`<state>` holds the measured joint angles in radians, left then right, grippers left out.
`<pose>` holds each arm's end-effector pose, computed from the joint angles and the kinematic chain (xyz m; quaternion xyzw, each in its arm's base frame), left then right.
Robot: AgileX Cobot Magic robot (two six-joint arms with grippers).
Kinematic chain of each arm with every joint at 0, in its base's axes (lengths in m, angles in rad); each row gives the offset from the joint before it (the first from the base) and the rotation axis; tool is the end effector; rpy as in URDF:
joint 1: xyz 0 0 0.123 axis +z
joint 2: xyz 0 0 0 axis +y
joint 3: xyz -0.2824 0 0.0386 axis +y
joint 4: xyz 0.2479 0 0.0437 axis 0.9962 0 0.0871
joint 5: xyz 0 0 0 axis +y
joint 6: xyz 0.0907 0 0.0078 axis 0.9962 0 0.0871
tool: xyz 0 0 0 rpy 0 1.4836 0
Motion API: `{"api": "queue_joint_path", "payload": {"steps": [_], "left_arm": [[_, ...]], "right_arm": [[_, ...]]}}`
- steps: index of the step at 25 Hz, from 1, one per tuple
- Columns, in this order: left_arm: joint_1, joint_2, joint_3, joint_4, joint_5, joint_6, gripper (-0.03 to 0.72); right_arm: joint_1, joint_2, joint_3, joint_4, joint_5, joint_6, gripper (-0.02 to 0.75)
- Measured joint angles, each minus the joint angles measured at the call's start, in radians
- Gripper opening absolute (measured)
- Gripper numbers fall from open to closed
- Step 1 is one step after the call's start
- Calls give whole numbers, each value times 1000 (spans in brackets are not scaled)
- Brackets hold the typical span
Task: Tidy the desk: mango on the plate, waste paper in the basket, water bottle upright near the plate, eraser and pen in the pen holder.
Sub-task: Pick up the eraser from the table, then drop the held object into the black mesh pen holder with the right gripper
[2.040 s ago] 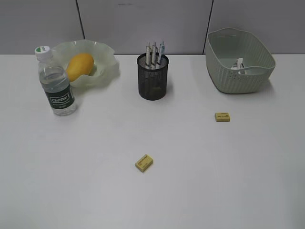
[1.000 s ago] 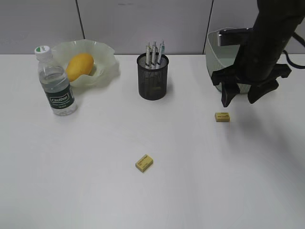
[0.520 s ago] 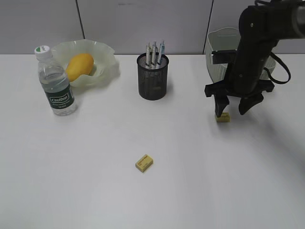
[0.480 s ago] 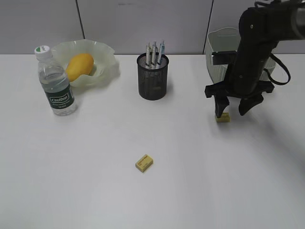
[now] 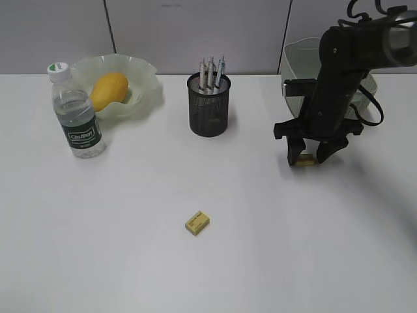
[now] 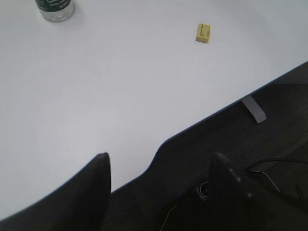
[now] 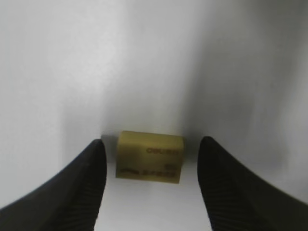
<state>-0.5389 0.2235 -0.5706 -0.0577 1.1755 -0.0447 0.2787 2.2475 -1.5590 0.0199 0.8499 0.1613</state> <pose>0.0133 -0.0136 0.2872 0.2243 0.8869 -0.1435 0.3775 0.4196 0.1215 0.1048 -0.0525 0.9968 0.0207 0.0566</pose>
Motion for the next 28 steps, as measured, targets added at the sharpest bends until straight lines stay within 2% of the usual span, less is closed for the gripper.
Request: {"api": "queue_joint_path", "payload": {"steps": [6,9,13,19,28], "left_arm": [[0,0,0,0,-1,0,481],[0,0,0,0,-2,0,480],[0,0,0,0,-2,0,473],[0,0,0,0,-3,0,470],[0,0,0,0,-3,0,470]], "right_arm": [[0,11,-4,0,1,0,403],[0,12,-5,0,5,0,316],[0,12,-8,0,18,-1,315],[34,6,-85,0,115,-40,313],[165,-43,-394,17,134,-57,313]]}}
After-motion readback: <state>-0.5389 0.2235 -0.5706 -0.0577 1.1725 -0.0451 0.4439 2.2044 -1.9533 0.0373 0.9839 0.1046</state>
